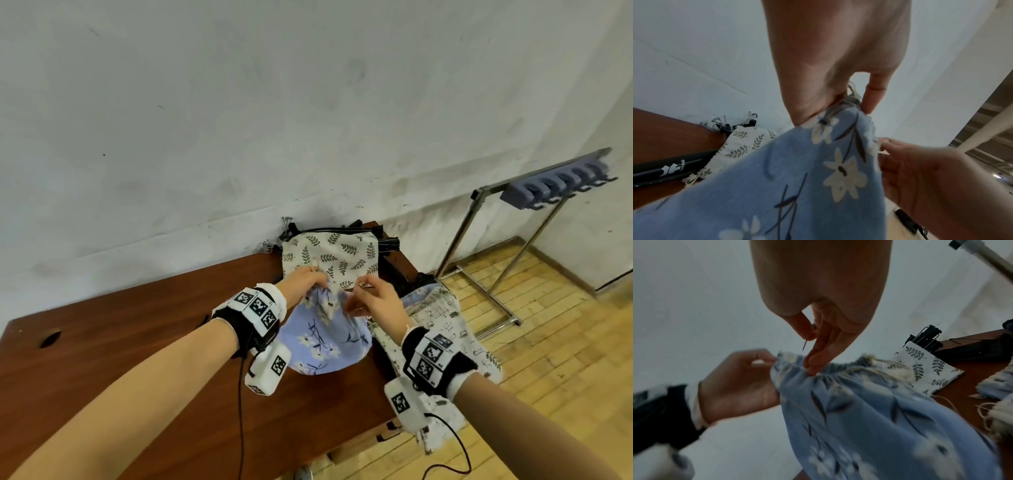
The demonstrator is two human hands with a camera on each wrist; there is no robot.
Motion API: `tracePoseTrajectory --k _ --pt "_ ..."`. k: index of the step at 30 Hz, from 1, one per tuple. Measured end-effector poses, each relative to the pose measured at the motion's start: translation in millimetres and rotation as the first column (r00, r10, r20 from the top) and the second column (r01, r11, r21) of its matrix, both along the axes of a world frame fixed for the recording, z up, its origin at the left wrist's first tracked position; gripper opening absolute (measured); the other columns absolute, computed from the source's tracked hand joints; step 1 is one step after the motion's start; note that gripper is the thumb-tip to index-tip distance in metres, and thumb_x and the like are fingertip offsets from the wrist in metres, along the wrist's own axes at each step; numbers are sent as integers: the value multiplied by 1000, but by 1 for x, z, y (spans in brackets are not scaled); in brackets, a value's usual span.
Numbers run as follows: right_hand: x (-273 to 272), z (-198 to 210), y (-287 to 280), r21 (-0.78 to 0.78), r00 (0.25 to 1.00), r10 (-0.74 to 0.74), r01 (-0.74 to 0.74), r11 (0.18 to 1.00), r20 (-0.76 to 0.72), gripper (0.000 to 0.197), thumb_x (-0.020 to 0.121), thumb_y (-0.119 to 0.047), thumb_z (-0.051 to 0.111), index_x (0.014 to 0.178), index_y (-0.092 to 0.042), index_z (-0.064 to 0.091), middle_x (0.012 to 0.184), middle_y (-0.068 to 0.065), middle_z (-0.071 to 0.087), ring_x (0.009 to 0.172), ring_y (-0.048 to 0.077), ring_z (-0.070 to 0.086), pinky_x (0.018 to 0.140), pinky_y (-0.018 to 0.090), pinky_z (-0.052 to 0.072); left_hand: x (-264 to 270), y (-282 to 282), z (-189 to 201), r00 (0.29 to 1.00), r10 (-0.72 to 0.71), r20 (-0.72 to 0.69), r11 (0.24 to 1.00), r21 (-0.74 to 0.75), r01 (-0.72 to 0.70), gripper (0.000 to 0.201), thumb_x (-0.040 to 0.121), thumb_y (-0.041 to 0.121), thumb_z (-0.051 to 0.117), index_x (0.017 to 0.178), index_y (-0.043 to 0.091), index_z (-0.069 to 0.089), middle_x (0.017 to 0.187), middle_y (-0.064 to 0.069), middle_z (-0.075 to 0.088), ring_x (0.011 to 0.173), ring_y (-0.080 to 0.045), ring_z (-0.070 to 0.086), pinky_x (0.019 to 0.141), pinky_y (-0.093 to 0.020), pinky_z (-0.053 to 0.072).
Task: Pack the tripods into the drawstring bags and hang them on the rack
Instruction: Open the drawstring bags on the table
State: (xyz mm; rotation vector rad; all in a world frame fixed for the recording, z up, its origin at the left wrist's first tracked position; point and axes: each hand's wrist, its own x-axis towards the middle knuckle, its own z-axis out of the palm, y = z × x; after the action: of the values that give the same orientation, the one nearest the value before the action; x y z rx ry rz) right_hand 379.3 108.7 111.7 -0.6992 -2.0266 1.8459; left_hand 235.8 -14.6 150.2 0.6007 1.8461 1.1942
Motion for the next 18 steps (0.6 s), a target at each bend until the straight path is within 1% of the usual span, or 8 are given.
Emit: tracePoseTrajectory --k 3,6,9,12,14,15,16,18 --pt "-4 -13 -10 111 998 65 -64 992 -9 16 97 -9 53 100 5 59 89 11 70 83 21 68 79 28 55 6 1 8 999 38 22 999 -32 -37 22 67 25 59 55 17 43 53 -2 44 51 -17 38 56 -29 30" --pt "-14 -13 -17 8 988 151 -152 988 32 16 97 -6 50 100 9 55 86 17 60 77 22 58 77 34 48 9 1 12 995 -47 -93 995 -93 38 26 68 22 60 57 15 37 55 -1 34 51 -15 31 53 -27 27" --pt "-23 -12 -20 -122 932 292 -270 955 215 16 97 1 43 85 -4 52 71 8 50 49 13 51 53 25 44 9 -4 12 986 -86 -144 994 -84 74 30 64 11 55 50 16 30 55 -1 26 53 -14 24 54 -27 23" --pt "-23 -12 -22 -27 602 406 -538 843 687 19 99 -5 36 105 -9 54 67 0 46 43 10 47 43 24 42 1 -10 10 934 -144 -327 987 -120 110 36 68 -2 47 48 18 25 52 1 24 50 -16 24 53 -25 23" --pt "-17 -15 -23 -24 306 352 -724 689 885 22 102 -13 37 93 -5 55 71 4 49 55 15 48 57 32 45 -7 -15 9 866 -136 -481 987 -145 75 37 66 -13 37 54 19 22 56 2 24 57 -18 29 51 -23 22" --pt "-14 -17 -24 -21 230 326 -787 616 917 27 103 -14 37 85 -4 55 74 6 49 59 18 47 66 34 43 -12 -19 9 838 -138 -528 987 -139 75 37 64 -14 34 56 19 22 58 2 27 62 -18 32 53 -23 24" --pt "-11 -20 -22 14 223 292 -816 577 930 27 103 -13 37 87 -3 56 80 9 52 66 22 49 74 36 41 -16 -22 9 808 -167 -565 984 -152 97 36 63 -15 34 56 19 25 62 0 34 67 -18 37 56 -24 27" --pt "-9 -28 -14 170 342 199 -795 583 918 27 99 -13 40 108 1 61 103 17 62 92 30 59 86 37 44 -24 -29 8 748 -303 -590 951 -234 200 38 68 -17 38 57 20 39 82 -3 50 78 -20 46 67 -26 37"
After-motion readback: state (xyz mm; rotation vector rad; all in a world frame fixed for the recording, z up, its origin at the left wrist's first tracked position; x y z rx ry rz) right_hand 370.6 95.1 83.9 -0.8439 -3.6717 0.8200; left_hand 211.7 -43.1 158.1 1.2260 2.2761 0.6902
